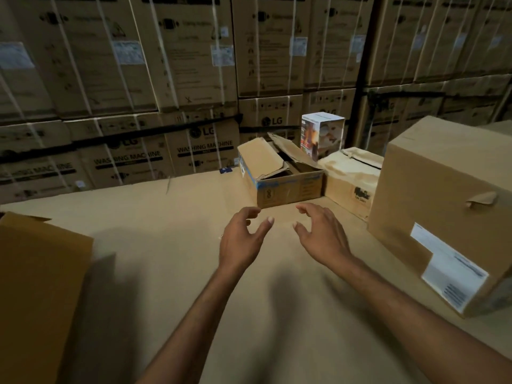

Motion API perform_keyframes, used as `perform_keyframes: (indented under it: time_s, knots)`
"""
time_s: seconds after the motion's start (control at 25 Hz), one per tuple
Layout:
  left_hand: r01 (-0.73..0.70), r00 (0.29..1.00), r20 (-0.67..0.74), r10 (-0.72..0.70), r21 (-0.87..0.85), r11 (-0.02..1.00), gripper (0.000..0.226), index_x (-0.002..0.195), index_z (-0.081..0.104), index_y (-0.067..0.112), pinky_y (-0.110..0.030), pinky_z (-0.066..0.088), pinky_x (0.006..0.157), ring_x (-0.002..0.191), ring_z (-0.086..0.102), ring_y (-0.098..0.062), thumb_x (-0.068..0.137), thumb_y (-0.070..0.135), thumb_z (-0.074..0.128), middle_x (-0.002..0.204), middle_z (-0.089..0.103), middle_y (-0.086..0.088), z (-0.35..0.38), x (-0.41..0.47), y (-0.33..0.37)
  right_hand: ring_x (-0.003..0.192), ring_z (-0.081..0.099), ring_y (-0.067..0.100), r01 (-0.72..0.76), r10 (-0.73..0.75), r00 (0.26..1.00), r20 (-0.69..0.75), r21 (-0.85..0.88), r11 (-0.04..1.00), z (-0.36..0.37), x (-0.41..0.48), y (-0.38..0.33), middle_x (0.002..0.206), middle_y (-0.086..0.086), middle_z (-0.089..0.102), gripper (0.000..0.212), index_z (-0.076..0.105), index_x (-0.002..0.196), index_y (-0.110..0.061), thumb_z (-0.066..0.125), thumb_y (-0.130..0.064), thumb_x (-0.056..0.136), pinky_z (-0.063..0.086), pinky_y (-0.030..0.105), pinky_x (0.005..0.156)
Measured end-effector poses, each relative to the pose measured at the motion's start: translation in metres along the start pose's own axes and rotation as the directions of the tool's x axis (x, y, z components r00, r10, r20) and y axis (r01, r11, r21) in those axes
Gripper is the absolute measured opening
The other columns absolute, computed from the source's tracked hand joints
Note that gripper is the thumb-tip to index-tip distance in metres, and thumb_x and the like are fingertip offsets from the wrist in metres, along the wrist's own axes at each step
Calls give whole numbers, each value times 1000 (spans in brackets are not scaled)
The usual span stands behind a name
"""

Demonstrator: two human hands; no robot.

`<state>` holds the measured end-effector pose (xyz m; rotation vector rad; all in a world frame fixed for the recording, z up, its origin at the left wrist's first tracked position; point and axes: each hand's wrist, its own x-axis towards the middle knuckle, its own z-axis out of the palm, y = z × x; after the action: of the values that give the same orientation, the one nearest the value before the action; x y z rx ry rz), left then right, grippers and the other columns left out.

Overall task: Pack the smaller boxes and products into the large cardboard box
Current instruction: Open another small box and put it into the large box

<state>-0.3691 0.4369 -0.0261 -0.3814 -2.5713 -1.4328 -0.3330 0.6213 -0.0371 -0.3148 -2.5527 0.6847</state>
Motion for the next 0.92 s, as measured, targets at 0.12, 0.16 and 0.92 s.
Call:
perform_keyframes:
  time_s: [0.12, 0.16, 0.92]
  knots:
    - [87, 996, -17, -89, -96, 992, 46, 123, 61, 31, -42, 56, 92, 112, 59, -10, 91, 64, 60, 118, 62, 15, 41, 53, 2, 128, 49, 17, 22, -22, 998, 51, -1, 1000, 14, 69, 39, 135, -7, 60, 45, 54, 140, -30, 64, -40, 97, 44, 36, 100]
    - [103, 994, -24, -106, -116, 988, 45, 123, 61, 30, -43, 56, 93, 112, 59, -11, 92, 63, 59, 116, 61, 15, 55, 73, 2, 129, 49, 19, 32, -32, 998, 63, -1, 999, 20, 96, 53, 137, -5, 59, 44, 55, 141, -28, 61, -42, 99, 43, 37, 102]
    - [199, 980, -5, -199, 15, 980, 51, 150, 45, 28, -45, 50, 103, 130, 52, -25, 104, 48, 48, 145, 52, -4, 209, 327, -113, 126, 45, 35, -302, 305, 915, -264, 53, 952, 187, 347, 180, 137, 9, 61, 37, 77, 117, -18, 64, -45, 95, 39, 46, 103]
